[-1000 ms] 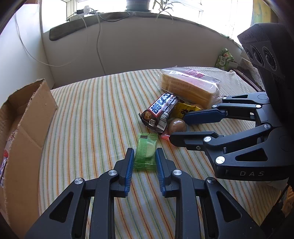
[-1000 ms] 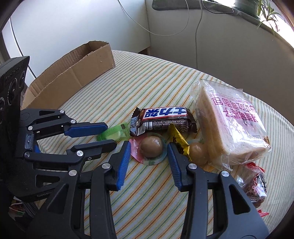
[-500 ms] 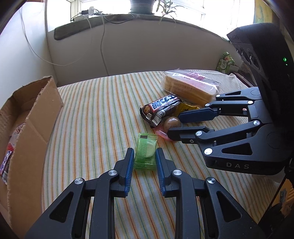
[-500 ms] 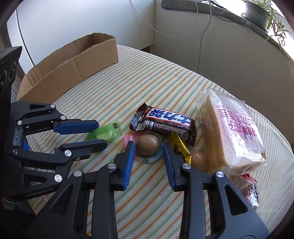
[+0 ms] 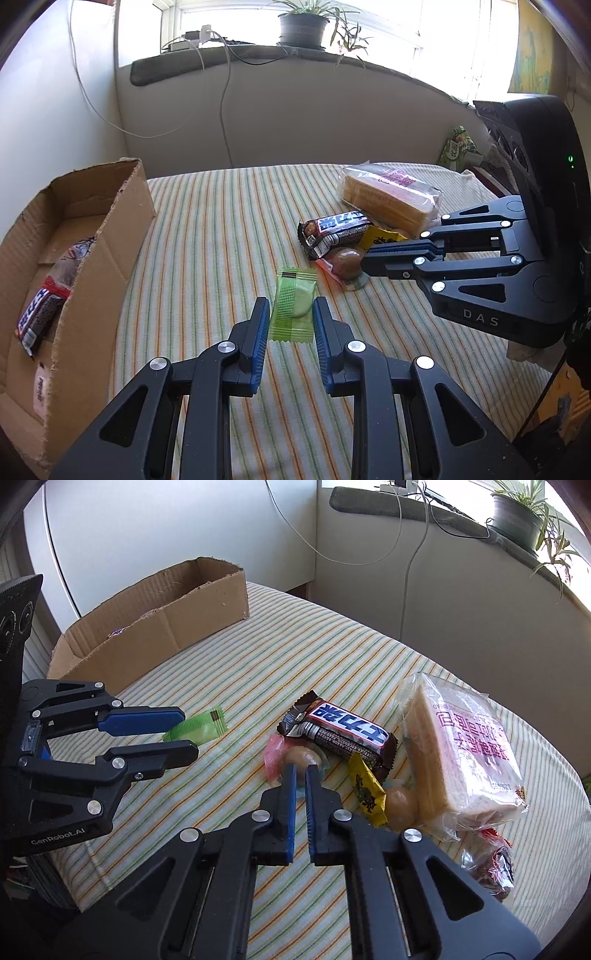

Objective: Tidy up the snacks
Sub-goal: 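Grasp the green candy packet with the left tool while the right tool grasps the pink-wrapped round candy, then carry both candies over the cardboard box and open both tools to release them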

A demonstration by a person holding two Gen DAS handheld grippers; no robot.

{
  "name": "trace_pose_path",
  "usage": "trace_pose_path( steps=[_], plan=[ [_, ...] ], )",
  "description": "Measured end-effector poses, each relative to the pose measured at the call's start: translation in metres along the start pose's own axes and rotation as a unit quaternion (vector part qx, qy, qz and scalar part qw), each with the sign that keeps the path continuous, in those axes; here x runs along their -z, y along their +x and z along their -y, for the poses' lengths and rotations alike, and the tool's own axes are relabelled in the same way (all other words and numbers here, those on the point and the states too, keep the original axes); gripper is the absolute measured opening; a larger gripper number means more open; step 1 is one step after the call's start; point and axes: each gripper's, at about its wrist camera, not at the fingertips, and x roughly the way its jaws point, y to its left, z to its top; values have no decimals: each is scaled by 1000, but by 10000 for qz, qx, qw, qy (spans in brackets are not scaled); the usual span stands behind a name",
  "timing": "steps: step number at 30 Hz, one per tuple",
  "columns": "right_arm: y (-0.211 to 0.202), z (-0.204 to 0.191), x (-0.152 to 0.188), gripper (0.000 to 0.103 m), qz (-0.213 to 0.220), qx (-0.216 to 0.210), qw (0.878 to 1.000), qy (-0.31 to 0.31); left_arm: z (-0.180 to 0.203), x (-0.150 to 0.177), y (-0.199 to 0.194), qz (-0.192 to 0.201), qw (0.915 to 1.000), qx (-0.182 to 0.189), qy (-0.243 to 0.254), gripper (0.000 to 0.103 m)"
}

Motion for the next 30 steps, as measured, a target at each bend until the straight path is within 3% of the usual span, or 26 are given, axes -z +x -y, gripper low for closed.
trace_pose_path(
  steps=[3, 4, 6, 8, 12, 14, 17, 30],
  plan=[
    [2, 1, -2, 9, 49, 185, 9998, 16, -1, 2, -4, 22, 10000, -17, -13, 22],
    [4, 3, -3, 15, 36, 129, 9999, 80, -1, 3, -5, 26, 10000, -27, -11, 22],
    [8, 5, -8, 44, 20, 55, 9998, 174, -1, 4, -8, 41, 10000, -55, -11, 22],
    [14, 2, -11, 50, -32, 31, 10000, 75, -1, 4, -10, 67, 9999, -78, -30, 22],
    [36, 1, -13, 50, -307, 48, 9995, 23, -3, 3, -12, 115, 9998, -111, -82, 22],
    [34, 4, -13, 40, -225, 23, 9997, 120, -5, 4, -14, 135, 9998, -123, -105, 22],
    [26, 5, -10, 38, -214, -53, 9996, 195, -6, 6, -15, 161, 9997, -130, -118, 22],
    [-25, -25, -24, 38, 308, -108, 9994, -117, -31, 10, -57, 560, 9969, -429, -355, 22]
  ],
)
